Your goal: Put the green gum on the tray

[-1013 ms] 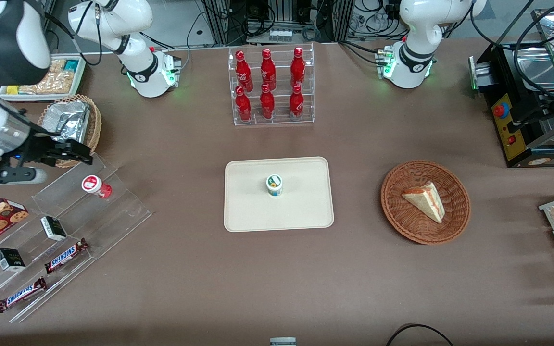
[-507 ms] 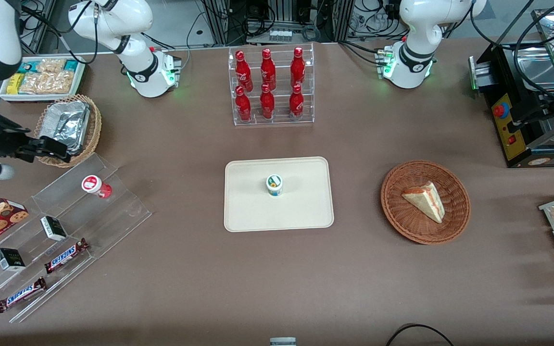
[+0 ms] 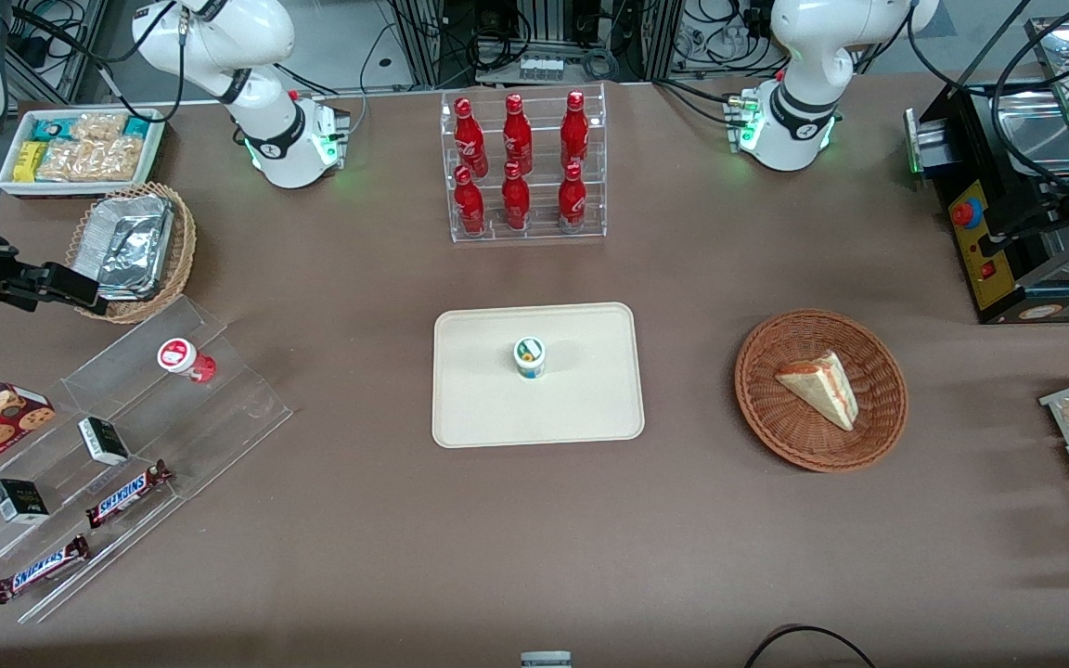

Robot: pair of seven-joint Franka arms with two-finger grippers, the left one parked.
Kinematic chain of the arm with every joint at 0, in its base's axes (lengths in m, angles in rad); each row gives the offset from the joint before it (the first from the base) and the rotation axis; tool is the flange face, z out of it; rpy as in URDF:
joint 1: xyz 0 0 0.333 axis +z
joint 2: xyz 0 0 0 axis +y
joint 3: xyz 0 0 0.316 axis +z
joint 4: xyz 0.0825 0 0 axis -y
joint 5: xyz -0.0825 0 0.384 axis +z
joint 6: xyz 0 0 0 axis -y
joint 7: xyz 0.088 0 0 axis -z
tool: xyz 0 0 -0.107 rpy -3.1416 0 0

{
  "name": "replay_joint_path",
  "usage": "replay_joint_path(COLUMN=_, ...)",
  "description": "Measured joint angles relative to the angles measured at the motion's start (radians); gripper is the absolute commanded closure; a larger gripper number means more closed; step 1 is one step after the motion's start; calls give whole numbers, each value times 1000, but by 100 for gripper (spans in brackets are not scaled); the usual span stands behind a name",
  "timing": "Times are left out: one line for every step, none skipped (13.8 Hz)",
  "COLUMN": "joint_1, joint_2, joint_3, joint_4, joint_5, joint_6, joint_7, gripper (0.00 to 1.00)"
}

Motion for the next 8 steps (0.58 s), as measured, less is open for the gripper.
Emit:
replay_joint_path(joint_1=0, joint_2=0, joint_3=0, joint_4=0, joint_5=0, joint_6=0, joint_7=0, gripper=0)
replay_joint_path(joint_1=0, joint_2=-1, joint_3=1, joint_4=0, joint_5=0, joint_6=-1, joint_7=0, gripper=0)
replay_joint_path(joint_1=0, joint_2=-2, joint_3=0, joint_4=0, joint_5=0, joint_6=-1, joint_7=0, gripper=0)
replay_joint_path(joint_1=-1, joint_2=-3, joint_3=0, joint_4=0, joint_5=0, joint_6=-2, joint_7=-1, gripper=0)
replay_joint_path(joint_1=-2, joint_2=-3, joint_3=0, joint_4=0, joint_5=0, joint_6=-2, joint_7=-6, gripper=0)
replay_joint_path(joint_1=-4, joint_2=-4, joint_3=0, joint_4=0, joint_5=0, joint_6=-2, joint_7=-13, gripper=0)
replay_joint_path(joint_1=-8, joint_2=-5, joint_3=-1, joint_4=1, joint_5=0, joint_6=-2, joint_7=-19, gripper=0)
replay_joint_path(joint_1=-12, joint_2=-5, joint_3=-1, joint_4=1, joint_5=0, joint_6=-2, joint_7=-23, gripper=0)
